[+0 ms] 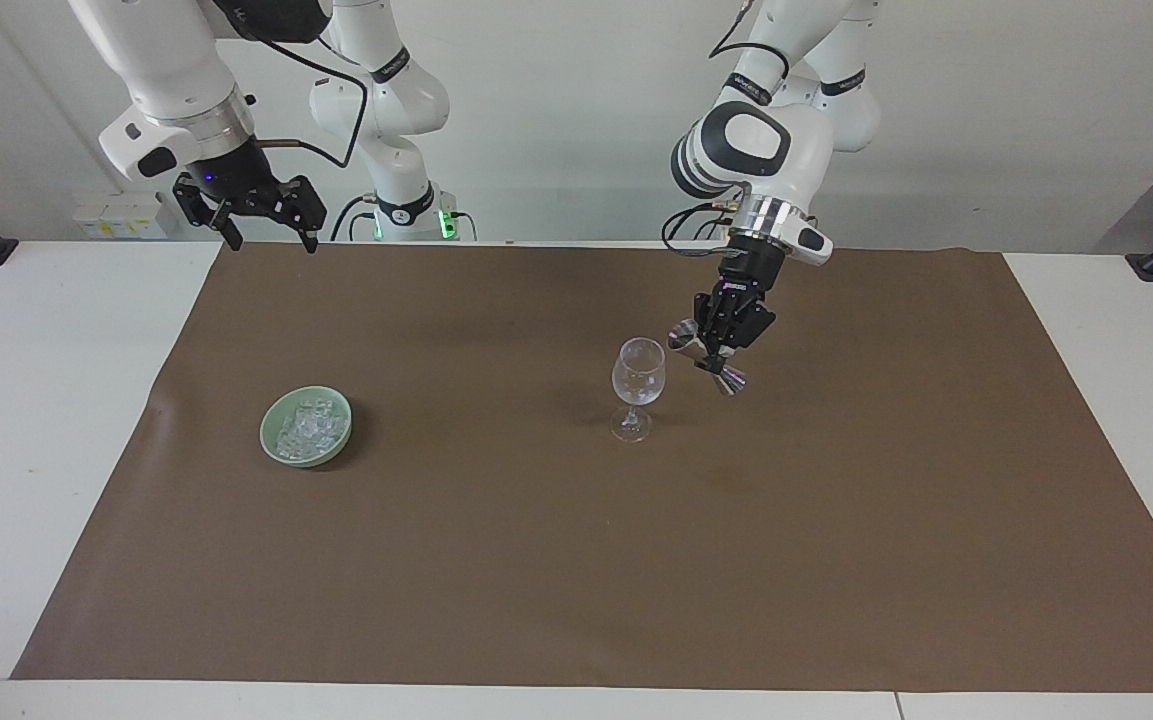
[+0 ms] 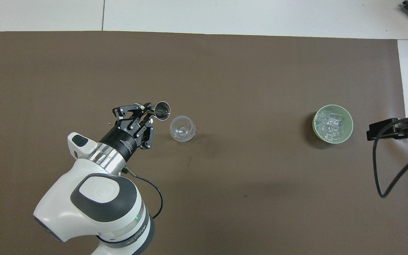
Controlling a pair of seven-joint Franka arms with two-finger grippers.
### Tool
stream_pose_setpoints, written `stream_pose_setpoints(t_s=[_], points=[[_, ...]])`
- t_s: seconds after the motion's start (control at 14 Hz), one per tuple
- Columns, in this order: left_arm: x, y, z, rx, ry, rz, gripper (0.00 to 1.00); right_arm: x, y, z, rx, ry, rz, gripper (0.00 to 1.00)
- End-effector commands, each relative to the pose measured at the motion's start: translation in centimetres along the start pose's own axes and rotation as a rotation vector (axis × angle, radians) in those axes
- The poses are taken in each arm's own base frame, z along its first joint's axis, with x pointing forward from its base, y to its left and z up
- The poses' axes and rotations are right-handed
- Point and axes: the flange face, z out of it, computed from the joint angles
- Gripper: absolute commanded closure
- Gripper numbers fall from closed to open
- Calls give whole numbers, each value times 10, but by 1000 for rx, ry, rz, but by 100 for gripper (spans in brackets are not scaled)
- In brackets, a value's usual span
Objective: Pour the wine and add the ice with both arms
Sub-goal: 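Lift the jigger with the left gripper and carry it to the glass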
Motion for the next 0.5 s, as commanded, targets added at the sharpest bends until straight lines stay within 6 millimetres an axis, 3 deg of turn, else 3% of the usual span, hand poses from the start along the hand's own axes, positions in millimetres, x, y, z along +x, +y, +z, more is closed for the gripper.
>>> stream_pose_setpoints(t_s=[0.0,0.43], points=[[-12,1,2,-27,51,75,100,-4,3,-3,7,-4,-21,0],[-26,3,3,-57,83,213,100,-4,4,-3,7,-4,-19,0]])
